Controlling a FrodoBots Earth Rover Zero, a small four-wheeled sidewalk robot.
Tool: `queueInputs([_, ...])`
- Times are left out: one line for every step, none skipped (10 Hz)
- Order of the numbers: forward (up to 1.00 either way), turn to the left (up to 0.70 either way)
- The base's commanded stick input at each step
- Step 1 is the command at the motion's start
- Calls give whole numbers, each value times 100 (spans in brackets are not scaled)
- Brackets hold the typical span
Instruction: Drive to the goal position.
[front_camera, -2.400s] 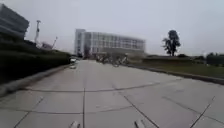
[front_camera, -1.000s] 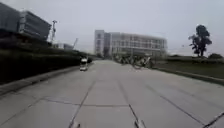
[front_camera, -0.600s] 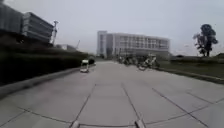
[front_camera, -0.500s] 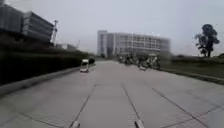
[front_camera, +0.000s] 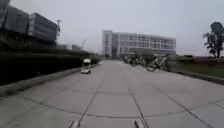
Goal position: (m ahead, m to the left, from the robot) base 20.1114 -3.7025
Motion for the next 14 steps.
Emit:
queueInputs([100, -40])
queueInputs([100, -40])
queueInputs([100, -40])
queueInputs([100, -40])
queueInputs([100, -23])
queueInputs([100, 9])
queueInputs([100, 12])
queueInputs([100, 6])
queueInputs([100, 0])
queueInputs([100, 3])
queueInputs([100, 0])
queueInputs([100, 0])
queueInputs([100, 0])
queueInputs([100, 0])
